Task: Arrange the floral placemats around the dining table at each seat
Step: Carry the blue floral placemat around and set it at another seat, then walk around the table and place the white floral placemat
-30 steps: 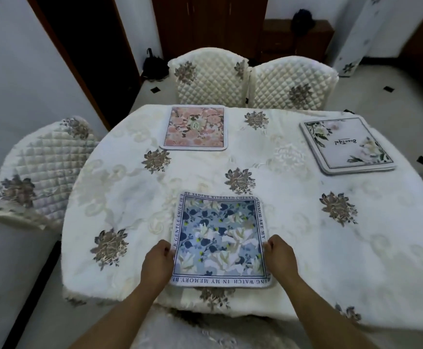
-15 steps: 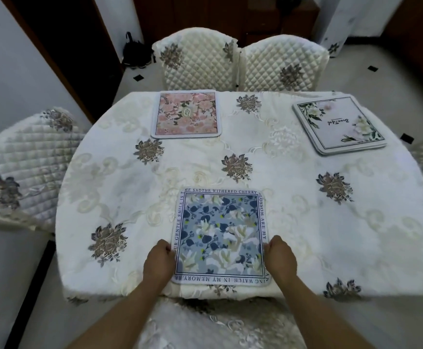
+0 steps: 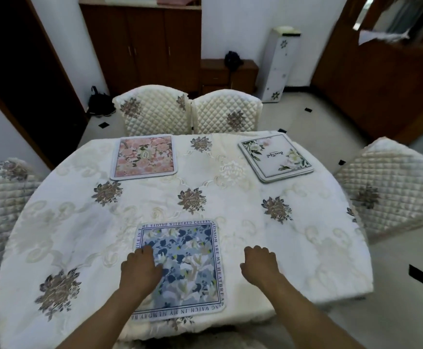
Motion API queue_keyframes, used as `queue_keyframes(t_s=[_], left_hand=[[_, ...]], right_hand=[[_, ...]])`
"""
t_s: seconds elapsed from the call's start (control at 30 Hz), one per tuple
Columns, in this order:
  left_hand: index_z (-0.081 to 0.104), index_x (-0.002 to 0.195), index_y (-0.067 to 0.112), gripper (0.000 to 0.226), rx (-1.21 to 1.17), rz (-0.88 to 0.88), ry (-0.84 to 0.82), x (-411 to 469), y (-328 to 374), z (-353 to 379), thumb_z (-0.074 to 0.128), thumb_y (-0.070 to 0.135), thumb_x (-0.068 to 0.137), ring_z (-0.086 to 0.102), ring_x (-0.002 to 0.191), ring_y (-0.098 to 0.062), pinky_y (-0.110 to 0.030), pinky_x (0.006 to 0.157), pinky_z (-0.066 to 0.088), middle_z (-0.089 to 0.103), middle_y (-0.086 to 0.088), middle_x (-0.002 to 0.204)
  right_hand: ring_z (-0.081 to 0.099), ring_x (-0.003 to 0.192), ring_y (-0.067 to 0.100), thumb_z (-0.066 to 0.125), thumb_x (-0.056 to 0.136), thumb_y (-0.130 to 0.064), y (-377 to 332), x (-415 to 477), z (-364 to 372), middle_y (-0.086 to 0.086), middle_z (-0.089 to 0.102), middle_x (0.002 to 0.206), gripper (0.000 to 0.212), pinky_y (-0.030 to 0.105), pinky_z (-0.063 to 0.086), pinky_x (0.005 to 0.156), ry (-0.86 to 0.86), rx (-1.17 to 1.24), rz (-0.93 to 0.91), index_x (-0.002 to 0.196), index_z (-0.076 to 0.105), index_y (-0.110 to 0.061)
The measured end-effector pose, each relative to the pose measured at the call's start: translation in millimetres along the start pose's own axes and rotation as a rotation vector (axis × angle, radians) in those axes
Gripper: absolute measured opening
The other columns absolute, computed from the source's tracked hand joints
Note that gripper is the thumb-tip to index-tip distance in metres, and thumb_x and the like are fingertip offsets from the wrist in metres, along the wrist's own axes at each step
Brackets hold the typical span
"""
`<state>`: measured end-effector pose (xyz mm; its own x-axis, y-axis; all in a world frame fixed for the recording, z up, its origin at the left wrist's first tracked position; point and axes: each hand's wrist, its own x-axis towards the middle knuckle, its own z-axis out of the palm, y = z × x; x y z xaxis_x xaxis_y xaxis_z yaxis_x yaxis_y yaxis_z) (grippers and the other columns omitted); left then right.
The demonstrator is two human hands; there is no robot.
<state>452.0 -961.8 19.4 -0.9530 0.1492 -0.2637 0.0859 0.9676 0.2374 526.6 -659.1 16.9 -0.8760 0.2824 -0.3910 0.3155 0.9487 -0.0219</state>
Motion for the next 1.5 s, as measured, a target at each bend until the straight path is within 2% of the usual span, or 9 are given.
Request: queue_keyframes(t_s=[0.17,0.3,0.53,0.67,0.9,1.03,1.17,1.3,1.5], left_hand=[[0.046,0.126,0.017,0.046,0.125,0.097,0.086,-3.4,82.2,-27.6,0.051,0.047,0.091,0.055,0.109,-0.028,-0.038,0.085,0.045,0.059,-0.007,0.12],[0.045,0.127,0.018,0.045,0.166,0.084,0.097,-11.1,151.3,-17.2,0.047,0.048,0.094,0.054,0.11,-0.026,-0.038,0.088,0.047,0.058,-0.005,0.121],[0.05,0.121,0.016,0.043,0.106,0.028,0.144,-35.6,275.3,8.8,0.051,0.047,0.092,0.058,0.106,-0.027,-0.035,0.082,0.048,0.062,-0.007,0.116],[0.051,0.109,0.019,0.036,0.182,0.065,0.162,-45.5,329.7,7.9,0.048,0.05,0.09,0.059,0.099,-0.024,-0.035,0.078,0.046,0.062,-0.003,0.103],[0.053,0.111,0.021,0.038,0.274,0.228,0.16,-22.1,420.2,14.0,0.047,0.051,0.09,0.057,0.102,-0.023,-0.037,0.085,0.041,0.062,0.0,0.106],[0.052,0.118,0.02,0.044,0.278,0.353,0.134,-9.5,508.0,32.3,0.049,0.053,0.089,0.057,0.11,-0.026,-0.039,0.09,0.043,0.062,-0.002,0.117],[0.05,0.109,0.021,0.04,0.342,0.49,0.097,-7.4,602.2,55.9,0.047,0.056,0.089,0.057,0.101,-0.024,-0.038,0.083,0.041,0.061,0.0,0.105],[0.051,0.105,0.022,0.039,0.33,0.514,0.113,16.5,707.5,75.7,0.048,0.057,0.088,0.056,0.096,-0.023,-0.036,0.078,0.039,0.058,0.001,0.098],[0.051,0.099,0.02,0.036,0.201,0.516,0.13,40.3,901.6,96.8,0.051,0.054,0.086,0.058,0.1,-0.03,-0.037,0.075,0.04,0.062,-0.007,0.105]], right_hand=[[0.052,0.11,0.029,0.047,0.093,-0.03,75.8,4.4,-42.8,0.007,0.058,0.117,0.027,0.041,0.036,0.095,0.09,-0.11,-0.055,0.115,0.051,-0.015],[0.051,0.111,0.029,0.046,0.094,-0.033,154.9,9.2,-59.8,0.007,0.057,0.118,0.029,0.041,0.036,0.093,0.156,-0.124,-0.107,0.117,0.05,-0.016],[0.052,0.108,0.028,0.049,0.093,-0.03,296.8,9.0,-85.7,0.006,0.058,0.115,0.025,0.039,0.037,0.09,0.123,-0.129,-0.126,0.113,0.051,-0.016],[0.053,0.111,0.029,0.048,0.095,-0.034,345.5,10.3,-105.3,0.007,0.058,0.115,0.025,0.041,0.038,0.095,0.155,-0.133,-0.122,0.112,0.052,-0.015],[0.056,0.117,0.029,0.05,0.091,-0.032,409.3,-8.5,-132.7,0.011,0.061,0.124,0.032,0.037,0.044,0.096,0.186,-0.011,-0.044,0.116,0.056,-0.013],[0.061,0.107,0.029,0.053,0.087,-0.031,479.4,-29.0,-141.8,0.009,0.067,0.114,0.026,0.034,0.045,0.09,0.214,0.094,0.097,0.106,0.064,-0.018],[0.061,0.105,0.03,0.054,0.086,-0.03,565.1,-33.4,-144.2,0.011,0.066,0.112,0.026,0.032,0.047,0.088,0.237,0.158,0.2,0.106,0.063,-0.016],[0.059,0.105,0.032,0.049,0.089,-0.029,663.7,-17.8,-148.1,0.013,0.064,0.113,0.026,0.035,0.043,0.089,0.296,0.139,0.206,0.106,0.062,-0.013],[0.056,0.103,0.036,0.053,0.09,-0.031,829.6,16.8,-188.5,0.014,0.062,0.108,0.024,0.041,0.038,0.088,0.276,0.107,0.153,0.103,0.057,-0.012]])
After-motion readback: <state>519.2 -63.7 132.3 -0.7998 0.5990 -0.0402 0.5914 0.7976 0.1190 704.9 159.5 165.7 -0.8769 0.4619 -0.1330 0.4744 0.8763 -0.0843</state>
